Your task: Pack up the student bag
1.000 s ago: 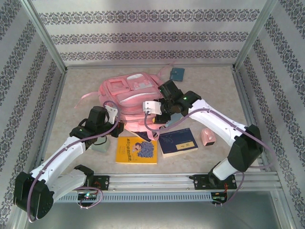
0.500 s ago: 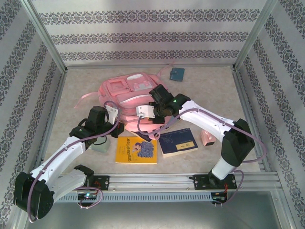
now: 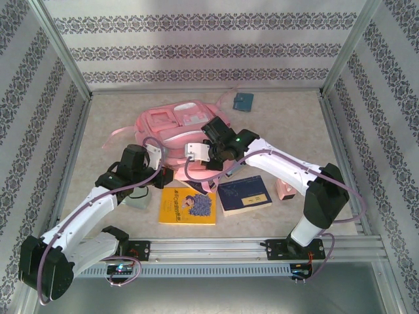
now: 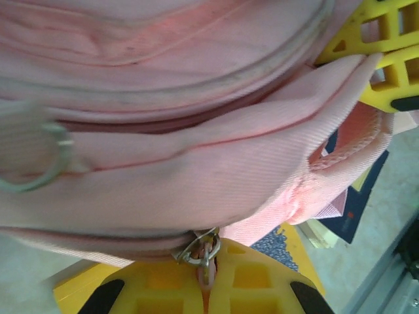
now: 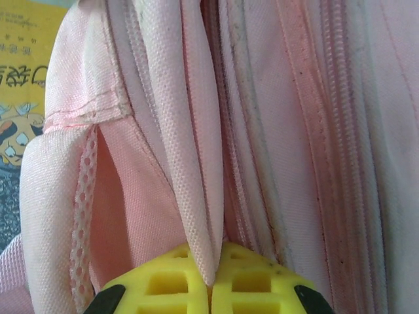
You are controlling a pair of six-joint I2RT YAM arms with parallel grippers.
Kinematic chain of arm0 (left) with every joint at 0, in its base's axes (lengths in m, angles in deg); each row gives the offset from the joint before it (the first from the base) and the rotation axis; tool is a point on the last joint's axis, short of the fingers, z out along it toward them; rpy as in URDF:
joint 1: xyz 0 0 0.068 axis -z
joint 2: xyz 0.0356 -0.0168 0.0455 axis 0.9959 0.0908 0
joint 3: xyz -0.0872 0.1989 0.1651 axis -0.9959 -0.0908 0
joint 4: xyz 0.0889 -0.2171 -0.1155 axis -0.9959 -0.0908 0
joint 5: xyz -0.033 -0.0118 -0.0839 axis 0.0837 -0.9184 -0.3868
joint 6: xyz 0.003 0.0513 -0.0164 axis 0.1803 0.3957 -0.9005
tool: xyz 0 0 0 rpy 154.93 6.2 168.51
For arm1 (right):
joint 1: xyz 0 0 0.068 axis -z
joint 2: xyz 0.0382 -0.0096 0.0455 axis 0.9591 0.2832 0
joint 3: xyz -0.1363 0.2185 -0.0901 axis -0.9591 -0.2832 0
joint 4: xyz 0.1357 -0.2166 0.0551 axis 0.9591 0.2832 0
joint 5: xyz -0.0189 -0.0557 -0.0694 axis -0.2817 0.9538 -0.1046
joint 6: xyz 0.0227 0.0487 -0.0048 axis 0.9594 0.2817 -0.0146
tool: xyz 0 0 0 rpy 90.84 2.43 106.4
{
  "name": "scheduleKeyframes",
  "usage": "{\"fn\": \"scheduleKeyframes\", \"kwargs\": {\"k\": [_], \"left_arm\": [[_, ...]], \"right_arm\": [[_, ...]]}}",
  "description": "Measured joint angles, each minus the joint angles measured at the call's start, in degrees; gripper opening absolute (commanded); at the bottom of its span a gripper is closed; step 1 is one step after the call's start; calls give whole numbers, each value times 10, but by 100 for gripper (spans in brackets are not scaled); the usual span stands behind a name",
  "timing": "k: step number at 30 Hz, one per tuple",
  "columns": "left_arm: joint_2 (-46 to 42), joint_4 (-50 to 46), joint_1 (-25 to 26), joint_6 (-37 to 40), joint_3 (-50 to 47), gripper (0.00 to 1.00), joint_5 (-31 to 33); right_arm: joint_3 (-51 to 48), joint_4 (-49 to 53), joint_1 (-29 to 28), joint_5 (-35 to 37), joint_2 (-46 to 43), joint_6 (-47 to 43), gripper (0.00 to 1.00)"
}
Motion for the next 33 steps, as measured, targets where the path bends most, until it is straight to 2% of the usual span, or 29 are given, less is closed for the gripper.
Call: {"fn": "scheduleKeyframes", "kwargs": {"k": [13,15,17,22,25,28,29,33], "left_arm": [[49,59,35,-61,1,0,6],[52,58,36,-63,1,0,14],[47,57,38,-63,1,0,23],[0,47,42,-58,-2,0,41],[-36,40,42,-53,-15,0,51],[-50,26,42,-47,-28,0,51],[-51,18,42,-44,-30,0,51],[-60,-19,41,-27,-31,0,54]], "right_arm": [[63,19,-20,-11,59,123,2],[63,19,-21,-14,61,134,18],[63,14,-19,-30,59,143,29],[23,-65,-12,-96,-3,164,42],[11,-109,19,-121,-47,174,52],[33,-130,56,-124,-46,160,54],[49,-129,65,-125,-33,152,57],[109,-113,80,-149,36,117,59]]}}
